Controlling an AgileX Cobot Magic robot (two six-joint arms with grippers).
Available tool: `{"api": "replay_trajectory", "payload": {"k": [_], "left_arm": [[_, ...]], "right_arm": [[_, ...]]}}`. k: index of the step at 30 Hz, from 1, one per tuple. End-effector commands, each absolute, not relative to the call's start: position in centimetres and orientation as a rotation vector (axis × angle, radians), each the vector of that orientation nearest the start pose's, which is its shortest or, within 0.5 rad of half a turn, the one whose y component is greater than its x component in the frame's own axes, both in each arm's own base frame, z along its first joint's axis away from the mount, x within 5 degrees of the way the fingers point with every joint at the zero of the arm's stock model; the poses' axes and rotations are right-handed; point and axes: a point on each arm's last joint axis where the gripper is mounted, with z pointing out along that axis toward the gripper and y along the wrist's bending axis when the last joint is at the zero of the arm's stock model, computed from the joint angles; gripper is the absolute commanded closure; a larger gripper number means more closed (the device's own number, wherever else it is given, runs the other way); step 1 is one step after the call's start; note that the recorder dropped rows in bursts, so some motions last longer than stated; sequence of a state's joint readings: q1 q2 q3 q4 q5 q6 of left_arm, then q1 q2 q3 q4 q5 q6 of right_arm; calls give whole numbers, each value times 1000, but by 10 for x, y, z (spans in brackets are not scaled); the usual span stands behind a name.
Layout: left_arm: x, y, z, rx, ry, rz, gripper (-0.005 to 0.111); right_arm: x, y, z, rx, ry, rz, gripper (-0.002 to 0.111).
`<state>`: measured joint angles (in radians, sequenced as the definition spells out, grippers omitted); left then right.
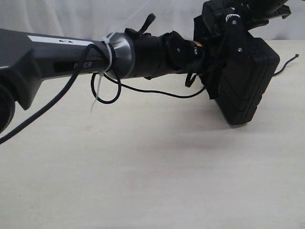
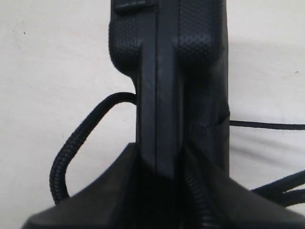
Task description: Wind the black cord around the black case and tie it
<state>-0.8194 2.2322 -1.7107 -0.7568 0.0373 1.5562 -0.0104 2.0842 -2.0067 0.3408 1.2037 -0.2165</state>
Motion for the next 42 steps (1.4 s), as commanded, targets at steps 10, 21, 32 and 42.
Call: {"api": "replay_trajectory", "payload": {"k": [10,21,32,42], "left_arm": [[365,-349,230,1472,1532,-225,94],[378,-350,232,1481,1383,-175,70],[376,-372,214,1435,1284,177,72],[364,-394,224,1466,1266,-25,107]], "right_arm": [[456,24,284,-209,2740,401,104],[456,24,284,-209,2740,401,104],[456,24,284,-209,2740,401,104],[456,24,284,-206,2740,401,104]]}}
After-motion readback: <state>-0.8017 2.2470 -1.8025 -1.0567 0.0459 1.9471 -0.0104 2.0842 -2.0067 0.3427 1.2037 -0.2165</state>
